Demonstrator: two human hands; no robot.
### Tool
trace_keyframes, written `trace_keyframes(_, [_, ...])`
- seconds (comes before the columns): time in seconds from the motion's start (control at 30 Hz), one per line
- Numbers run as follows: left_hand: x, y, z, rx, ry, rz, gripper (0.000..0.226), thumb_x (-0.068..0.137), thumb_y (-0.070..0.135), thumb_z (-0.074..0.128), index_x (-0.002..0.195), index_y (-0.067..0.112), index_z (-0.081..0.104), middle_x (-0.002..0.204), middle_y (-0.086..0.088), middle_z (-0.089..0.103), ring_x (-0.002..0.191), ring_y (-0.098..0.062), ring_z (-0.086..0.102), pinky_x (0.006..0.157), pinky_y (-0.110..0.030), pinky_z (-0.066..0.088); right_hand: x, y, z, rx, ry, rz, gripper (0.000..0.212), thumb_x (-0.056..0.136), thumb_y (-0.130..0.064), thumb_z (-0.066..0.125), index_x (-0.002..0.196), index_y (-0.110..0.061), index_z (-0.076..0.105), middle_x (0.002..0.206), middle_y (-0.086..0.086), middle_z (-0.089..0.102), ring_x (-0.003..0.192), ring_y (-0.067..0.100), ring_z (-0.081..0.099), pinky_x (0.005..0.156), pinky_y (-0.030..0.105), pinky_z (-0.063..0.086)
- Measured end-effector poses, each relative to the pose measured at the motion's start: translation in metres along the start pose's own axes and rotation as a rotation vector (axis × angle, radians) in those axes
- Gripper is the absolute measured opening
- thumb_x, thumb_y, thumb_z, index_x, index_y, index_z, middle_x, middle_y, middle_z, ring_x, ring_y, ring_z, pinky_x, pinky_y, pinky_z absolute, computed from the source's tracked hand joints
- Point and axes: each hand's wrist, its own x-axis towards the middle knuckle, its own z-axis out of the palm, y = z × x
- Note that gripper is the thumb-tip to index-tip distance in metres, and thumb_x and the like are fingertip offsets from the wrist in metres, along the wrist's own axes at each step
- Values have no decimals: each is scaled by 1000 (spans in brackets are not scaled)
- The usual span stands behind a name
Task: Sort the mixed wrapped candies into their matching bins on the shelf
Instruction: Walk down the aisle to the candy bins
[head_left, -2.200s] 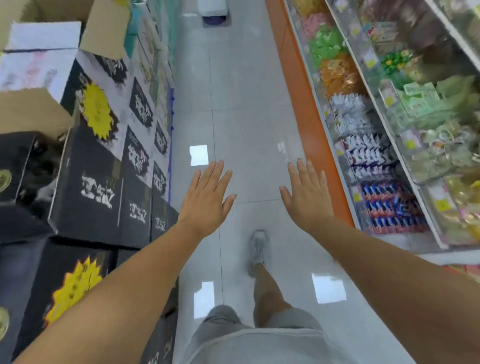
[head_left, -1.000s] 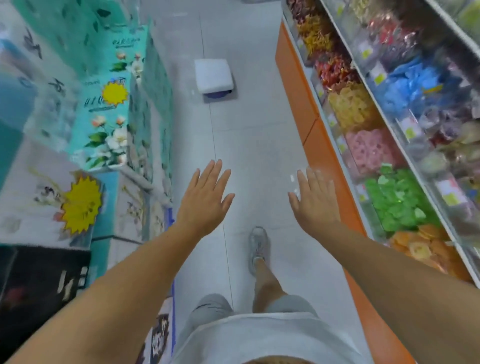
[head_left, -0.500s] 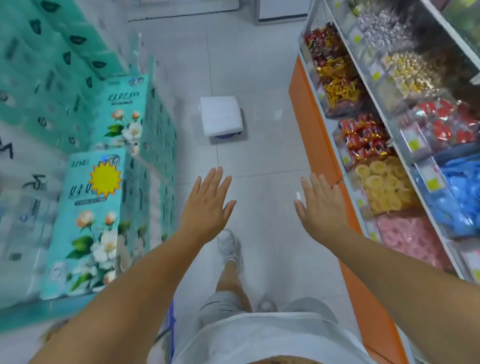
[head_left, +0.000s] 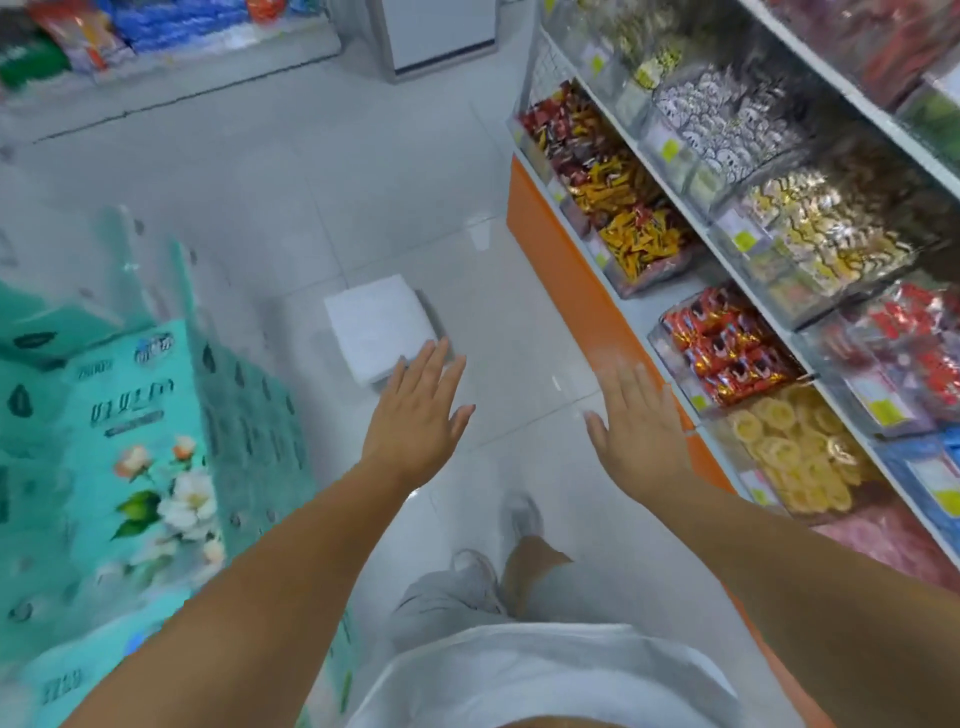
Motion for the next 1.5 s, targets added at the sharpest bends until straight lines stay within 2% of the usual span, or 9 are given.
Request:
trace_keyframes(0.2, [118,-51,-17,78,-28,64,67,96,53,4,154,19,9,162,-3,-2,149,-17,-8,120,-37,-7,112,-18,-10,-5,-15,67,65,93,-46,20,139,-9,47,142,18,47,134,36,42,108,54,32])
trace_keyframes(0.27, [152,-67,-23,72,-47,64,63,100,52,12,154,19,10,162,-3,-2,149,-17,-8,120,-36,-8,148,-21,-16,-10,-38,88,62,94,-44,24,137,-8,49,140,19,50,131,36,46,105,56,35])
trace_keyframes(0.37, [201,-90,-33,76,-105,90,62,101,49,22,154,19,10,162,-3,-2,149,-18,-8,121,-38,-5,192,-26,-29,-14,-44,99,57,100,-41,29,148,-10,33,153,14,33,144,32,25,115,52,19])
trace_keyframes(0.5, [262,-107,-46,110,-148,175,72,93,57,2,154,19,11,162,-4,0,149,-20,-5,120,-38,-4,239,-29,-45,16,-42,141,60,101,-40,29,153,-14,15,160,10,12,148,27,6,118,49,4])
trace_keyframes(0.6, [318,-115,-55,143,-191,278,81,84,58,-10,154,20,7,162,-5,-3,149,-21,-5,120,-37,-5,277,-35,-54,4,-56,196,60,101,-40,28,153,-13,13,160,12,10,148,28,6,118,49,4])
trace_keyframes(0.9, [464,-121,-68,257,-265,549,70,92,54,-6,154,21,-1,161,-4,-10,148,-19,-12,120,-40,-6,348,-46,-67,120,-109,447,60,101,-41,23,153,-18,6,161,7,-1,148,25,-5,119,47,-2])
trace_keyframes(1.07, [521,-109,-69,230,-274,586,83,80,57,-16,154,22,-1,161,-3,-11,148,-18,-13,120,-38,-8,389,-34,-71,171,-144,496,60,101,-42,23,153,-17,7,162,7,0,149,25,-4,119,47,0])
trace_keyframes(1.23, [571,-100,-72,253,-269,605,68,95,55,2,154,21,0,161,-4,-9,148,-19,-13,120,-39,-7,435,-21,-78,151,-140,487,61,101,-42,23,154,-16,7,162,6,0,149,25,-2,118,47,0])
trace_keyframes(1.5, [649,-104,-94,274,-289,698,85,78,56,-17,154,21,0,161,-3,-9,148,-19,-11,120,-40,-6,508,-21,-99,211,-189,562,61,102,-44,17,154,-18,-2,161,6,-9,148,24,-12,117,46,-6])
